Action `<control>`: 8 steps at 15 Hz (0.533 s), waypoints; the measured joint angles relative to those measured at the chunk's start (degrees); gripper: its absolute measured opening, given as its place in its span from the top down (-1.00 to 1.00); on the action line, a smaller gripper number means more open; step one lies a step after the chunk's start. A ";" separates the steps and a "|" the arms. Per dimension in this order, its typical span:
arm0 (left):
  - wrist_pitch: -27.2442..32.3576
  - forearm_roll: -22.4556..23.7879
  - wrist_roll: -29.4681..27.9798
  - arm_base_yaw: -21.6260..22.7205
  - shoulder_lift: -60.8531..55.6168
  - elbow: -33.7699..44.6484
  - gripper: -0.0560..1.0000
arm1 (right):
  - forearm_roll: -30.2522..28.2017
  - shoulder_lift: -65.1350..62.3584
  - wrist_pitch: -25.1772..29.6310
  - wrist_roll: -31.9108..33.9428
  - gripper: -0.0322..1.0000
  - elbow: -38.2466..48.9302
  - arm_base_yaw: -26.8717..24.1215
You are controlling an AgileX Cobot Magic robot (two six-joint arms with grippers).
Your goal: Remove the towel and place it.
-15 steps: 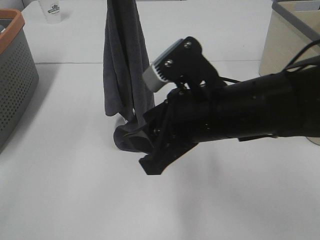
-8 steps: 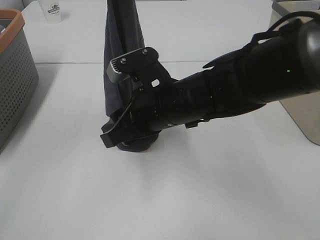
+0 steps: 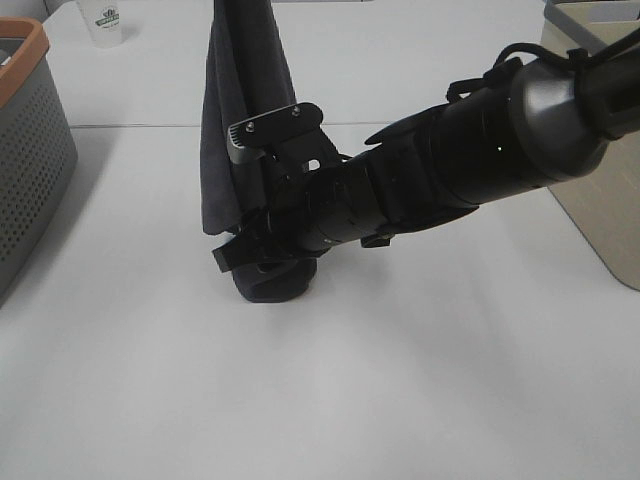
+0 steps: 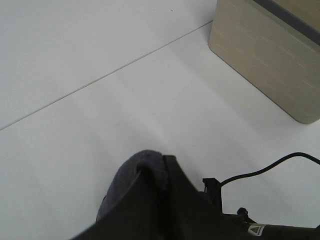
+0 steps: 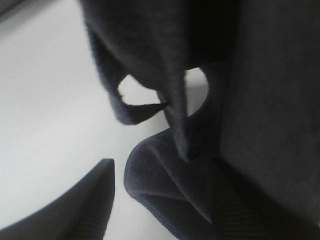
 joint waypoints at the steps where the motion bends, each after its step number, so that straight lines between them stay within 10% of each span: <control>1: 0.00 0.00 0.00 0.00 0.00 0.00 0.89 | 0.06 0.40 -0.11 0.00 -0.14 -0.63 0.00; 8: 0.29 -0.11 0.00 0.00 0.00 0.00 0.89 | 0.40 4.07 2.58 0.00 0.08 -3.09 0.00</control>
